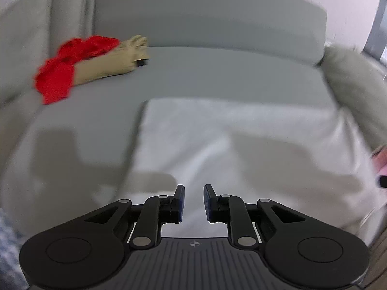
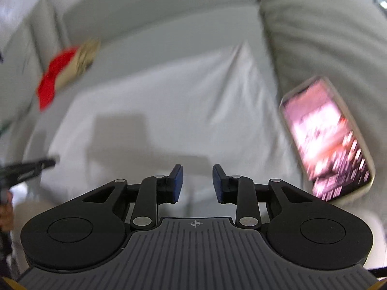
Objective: Fold clothes
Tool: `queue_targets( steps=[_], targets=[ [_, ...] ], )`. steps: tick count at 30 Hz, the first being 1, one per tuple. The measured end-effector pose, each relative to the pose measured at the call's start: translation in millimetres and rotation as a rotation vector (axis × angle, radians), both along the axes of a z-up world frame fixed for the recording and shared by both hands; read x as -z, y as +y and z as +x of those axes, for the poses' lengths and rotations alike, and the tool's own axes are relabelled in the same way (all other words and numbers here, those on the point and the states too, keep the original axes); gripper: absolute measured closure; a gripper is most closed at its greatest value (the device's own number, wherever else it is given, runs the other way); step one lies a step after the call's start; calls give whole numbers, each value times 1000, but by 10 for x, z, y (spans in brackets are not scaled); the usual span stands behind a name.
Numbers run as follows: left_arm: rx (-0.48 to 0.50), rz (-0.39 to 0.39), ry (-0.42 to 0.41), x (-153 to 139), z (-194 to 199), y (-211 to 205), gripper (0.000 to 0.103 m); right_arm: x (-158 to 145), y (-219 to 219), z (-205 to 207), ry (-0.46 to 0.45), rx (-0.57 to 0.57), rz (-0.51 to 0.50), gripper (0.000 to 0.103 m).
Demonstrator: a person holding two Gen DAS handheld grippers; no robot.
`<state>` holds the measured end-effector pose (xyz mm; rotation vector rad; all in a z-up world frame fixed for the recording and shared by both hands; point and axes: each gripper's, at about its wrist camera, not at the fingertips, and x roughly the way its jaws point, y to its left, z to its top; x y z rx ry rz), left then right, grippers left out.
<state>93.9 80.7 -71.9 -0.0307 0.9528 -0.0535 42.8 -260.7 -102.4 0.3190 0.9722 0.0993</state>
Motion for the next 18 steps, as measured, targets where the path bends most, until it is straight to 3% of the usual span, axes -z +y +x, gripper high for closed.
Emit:
queue_targets(
  steps=[2,5,7,10,11,12,13,15,16,18],
  targets=[
    [13,-54,2,25,207,-61,86,22,-96,184,-37,64,64,94],
    [3,-43,40,185,586,-123,86,106,-242,514,-71,160,237,95],
    [3,-66,71,348,848,-93,93,230,-321,745,-72,230,324,90],
    [29,-188,113,589,1164,13,92,541,-443,1159,23,269,456,90],
    [-5,-174,87,612,1223,73,92,662,-468,1273,78,281,485,90],
    [-38,-160,62,635,1283,133,92,758,-503,1357,124,306,475,90],
    [-72,-145,37,657,1342,193,93,819,-563,1411,135,343,440,99],
    [-156,-109,-12,700,1458,330,93,853,-750,1442,48,442,368,101],
    [-236,-83,-29,712,1500,437,95,868,-840,1451,31,491,332,96],
    [-295,-112,-47,673,1461,533,98,907,-1015,1471,19,587,263,101]
  ],
)
